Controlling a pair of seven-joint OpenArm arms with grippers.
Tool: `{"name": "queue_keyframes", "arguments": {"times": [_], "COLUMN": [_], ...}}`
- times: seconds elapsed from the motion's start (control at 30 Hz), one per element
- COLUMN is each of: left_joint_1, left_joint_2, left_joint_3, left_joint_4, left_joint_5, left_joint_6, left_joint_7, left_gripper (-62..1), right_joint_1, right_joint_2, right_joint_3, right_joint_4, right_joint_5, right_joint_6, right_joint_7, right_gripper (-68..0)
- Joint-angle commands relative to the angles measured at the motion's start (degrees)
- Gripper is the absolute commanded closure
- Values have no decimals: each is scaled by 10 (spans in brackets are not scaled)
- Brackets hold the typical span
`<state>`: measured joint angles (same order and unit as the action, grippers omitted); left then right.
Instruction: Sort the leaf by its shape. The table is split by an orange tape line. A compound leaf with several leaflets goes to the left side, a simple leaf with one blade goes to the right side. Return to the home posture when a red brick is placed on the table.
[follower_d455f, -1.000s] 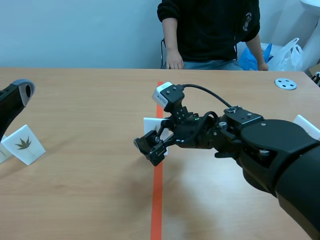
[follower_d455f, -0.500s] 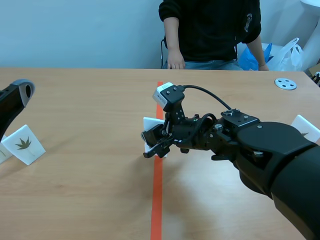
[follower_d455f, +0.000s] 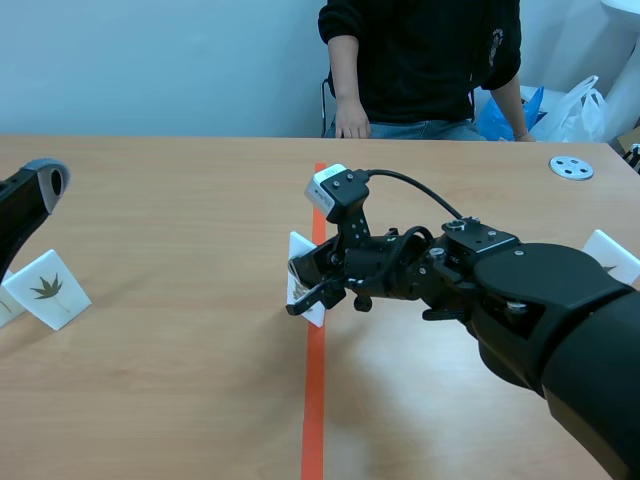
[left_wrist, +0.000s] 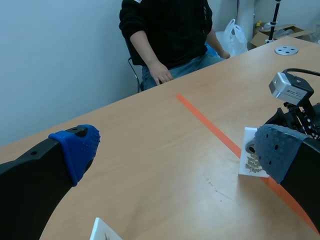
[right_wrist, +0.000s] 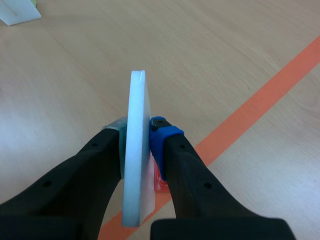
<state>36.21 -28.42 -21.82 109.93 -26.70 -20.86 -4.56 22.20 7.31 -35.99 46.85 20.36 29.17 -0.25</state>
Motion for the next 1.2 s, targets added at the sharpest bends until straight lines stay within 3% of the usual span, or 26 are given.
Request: {"name": "queue_keyframes", "arguments": {"times": [0.0,0.1,0.3,0.53,0.8,1.07,1.17], "left_joint_1": [2,2,2,2,1,1,1], "left_joint_2": [0,0,0,0,0,0,0], "left_joint_3": [-5,-5,-5,-5,-5,-5,-5], "left_joint_4": [7,7,7,7,7,7,7], "left_joint_5": [-8,-8,-8,-8,-8,-8,-8], "left_joint_6": [1,1,1,1,1,1,1], "left_joint_7": [-10,-10,-10,-10,-10,-10,-10], "left_gripper": [-623,-623,-623,-623,-623,-623,-623], "right_joint_1": [13,13,13,6,-45,-68,-70], "right_joint_2": [1,2,29,116,208,212,209], "right_joint_3": [14,39,119,190,250,259,259], "right_joint_4": [9,9,10,10,10,10,10], "right_joint_5": [6,6,6,9,45,45,45], "right_joint_6": [-5,-25,-26,-26,-26,-27,-29], "right_joint_7": [5,3,-5,-10,30,71,75], "right_gripper": [-33,-33,-33,-33,-33,-45,-110]}}
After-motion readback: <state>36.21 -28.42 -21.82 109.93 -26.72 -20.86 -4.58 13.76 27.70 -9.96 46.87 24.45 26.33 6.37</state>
